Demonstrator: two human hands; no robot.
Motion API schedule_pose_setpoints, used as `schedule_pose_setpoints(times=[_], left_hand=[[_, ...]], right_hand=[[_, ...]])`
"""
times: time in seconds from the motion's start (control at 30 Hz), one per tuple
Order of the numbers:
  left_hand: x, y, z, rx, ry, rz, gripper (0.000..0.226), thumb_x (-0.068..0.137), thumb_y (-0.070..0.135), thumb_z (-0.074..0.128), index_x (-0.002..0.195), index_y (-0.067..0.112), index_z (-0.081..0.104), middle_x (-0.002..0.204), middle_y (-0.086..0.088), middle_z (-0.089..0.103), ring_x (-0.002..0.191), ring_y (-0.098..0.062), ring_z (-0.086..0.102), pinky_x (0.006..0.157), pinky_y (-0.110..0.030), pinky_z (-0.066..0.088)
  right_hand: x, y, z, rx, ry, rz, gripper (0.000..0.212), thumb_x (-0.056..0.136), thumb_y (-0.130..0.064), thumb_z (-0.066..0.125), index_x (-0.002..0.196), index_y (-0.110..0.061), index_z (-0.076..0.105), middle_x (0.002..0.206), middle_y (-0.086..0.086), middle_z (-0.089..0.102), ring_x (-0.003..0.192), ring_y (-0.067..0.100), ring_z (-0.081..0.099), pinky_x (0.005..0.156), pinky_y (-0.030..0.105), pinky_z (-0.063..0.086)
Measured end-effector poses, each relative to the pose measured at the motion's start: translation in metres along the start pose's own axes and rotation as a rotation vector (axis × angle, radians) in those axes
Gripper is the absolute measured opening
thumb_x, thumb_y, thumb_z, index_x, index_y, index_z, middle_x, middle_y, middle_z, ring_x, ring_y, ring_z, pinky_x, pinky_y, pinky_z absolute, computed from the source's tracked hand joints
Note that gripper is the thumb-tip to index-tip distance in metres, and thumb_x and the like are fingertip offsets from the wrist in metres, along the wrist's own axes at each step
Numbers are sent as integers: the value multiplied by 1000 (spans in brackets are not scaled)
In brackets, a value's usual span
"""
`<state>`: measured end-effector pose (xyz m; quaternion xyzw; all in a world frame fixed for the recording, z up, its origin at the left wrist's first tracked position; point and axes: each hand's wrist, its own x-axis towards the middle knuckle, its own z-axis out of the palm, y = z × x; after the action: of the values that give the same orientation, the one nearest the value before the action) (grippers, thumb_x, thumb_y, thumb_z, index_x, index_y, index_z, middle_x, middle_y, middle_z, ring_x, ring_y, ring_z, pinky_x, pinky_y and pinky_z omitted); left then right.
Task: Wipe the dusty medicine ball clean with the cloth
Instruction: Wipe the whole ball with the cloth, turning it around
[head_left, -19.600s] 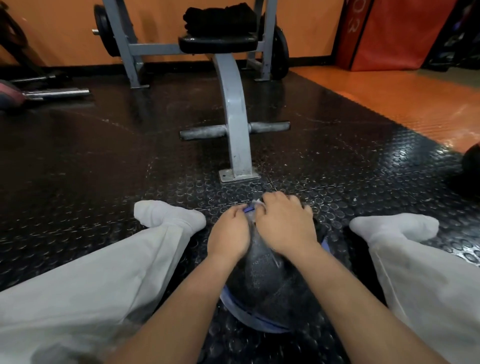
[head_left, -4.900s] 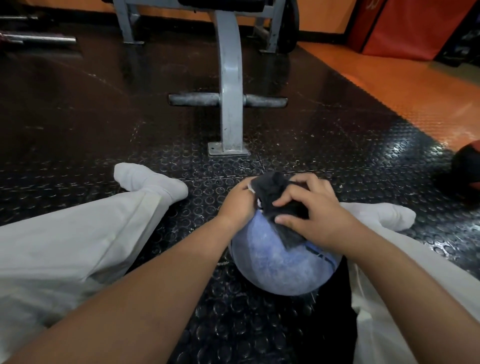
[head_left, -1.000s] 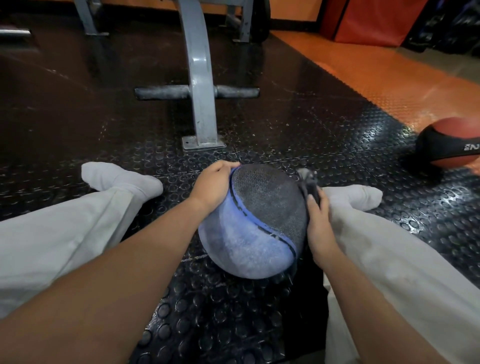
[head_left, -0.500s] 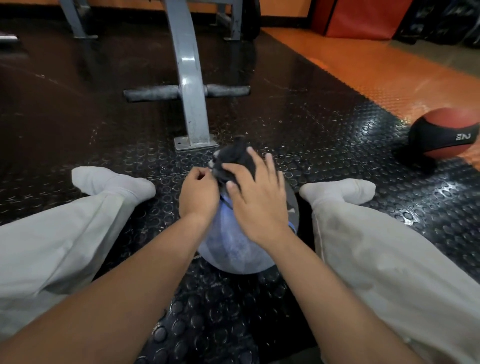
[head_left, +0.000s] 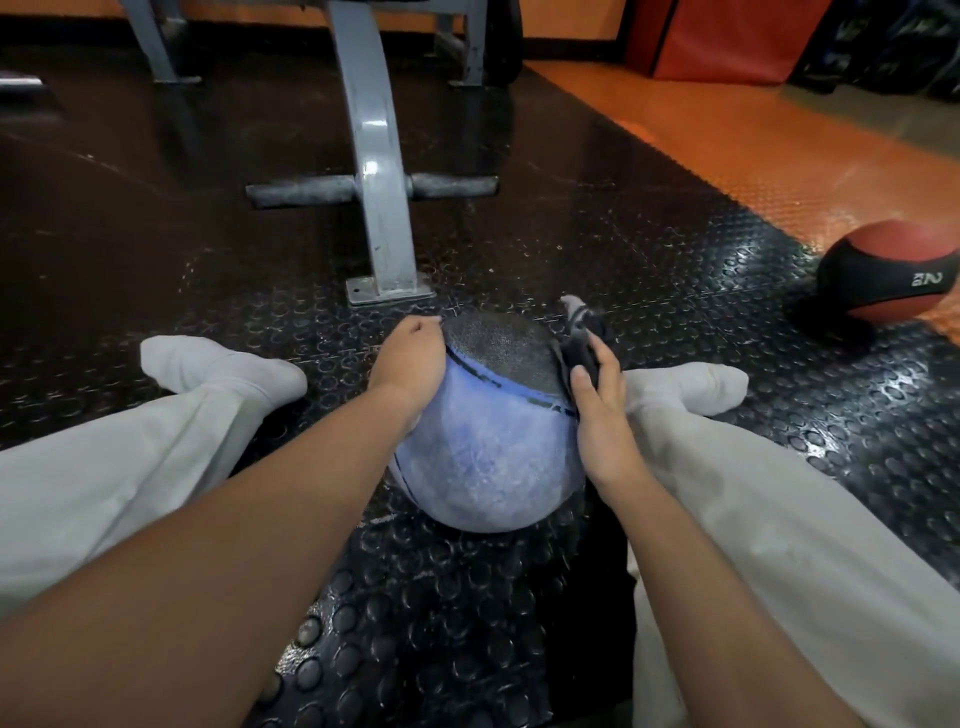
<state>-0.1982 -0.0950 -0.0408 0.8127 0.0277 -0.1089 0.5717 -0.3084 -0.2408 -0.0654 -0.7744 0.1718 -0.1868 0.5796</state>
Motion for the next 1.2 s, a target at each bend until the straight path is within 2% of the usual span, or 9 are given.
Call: schedule_pose_setpoints(times=[0.17,0.3,0.43,0.6,0.73,0.93,1.07,1.13,1.2], left_hand=[[-1,-4,1,39,-104,102,38,100,37,33,123,30,63,123,10,60,111,-15,56,102,-38,42],[-10,-16,-2,112,-110,185,26,85,37,42,90,23,64,95,-1,68,100,-29,63,88,-41,49],[-37,-18,4,130,-38,315,25,102,27,39,99,20,63,99,-1,66,99,-24,61,82,-39,47],[-49,-14,20,106,-17,402,38,104,29,33,129,28,62,136,13,57,127,-5,47,112,-32,34],[-39,-8,14,115,-159,389,36,106,28,34,131,30,60,138,18,52,122,4,43,103,-16,29],[-7,-21,-12,-84,-382,297,31,105,27,40,111,42,67,127,12,64,119,-7,57,108,-32,42],[-6,-46,-27,-325,-207,125,17,97,31,57,105,28,73,109,6,72,107,-14,66,94,-31,51],[-16,-70,-36,-452,-139,-38,28,95,44,57,105,25,74,108,1,73,107,-21,66,97,-41,50],[-31,-98,-38,-538,-74,-199,35,102,44,44,92,30,74,94,7,74,104,-22,65,81,-30,55]], right_hand=[[0,-29,14,-449,-70,-259,44,95,-40,34,138,-41,38,150,-2,23,143,23,14,118,44,10],[-3,-60,57,-838,-131,-423,40,100,-37,36,140,-40,38,155,-3,24,147,24,5,115,53,8],[31,-73,66,-874,-220,-177,38,98,-41,35,136,-40,42,144,5,39,138,28,29,109,49,25],[79,-58,26,-598,-361,117,31,94,-37,46,123,-31,55,127,6,56,115,25,52,99,35,40],[68,-37,-15,-239,-273,327,25,99,-31,45,115,-13,54,101,2,60,94,20,59,75,30,42],[27,18,-24,154,-81,567,46,101,-38,33,106,-9,67,103,10,70,95,22,64,86,30,48],[19,43,-24,23,-60,724,59,83,-60,40,96,-13,73,99,17,72,90,33,67,83,47,54],[16,36,-27,-63,-71,799,49,87,-50,42,92,-9,69,89,20,69,81,36,65,67,48,55],[17,25,-26,-98,-132,843,43,87,-43,42,87,-5,63,79,20,63,73,36,61,61,52,54]])
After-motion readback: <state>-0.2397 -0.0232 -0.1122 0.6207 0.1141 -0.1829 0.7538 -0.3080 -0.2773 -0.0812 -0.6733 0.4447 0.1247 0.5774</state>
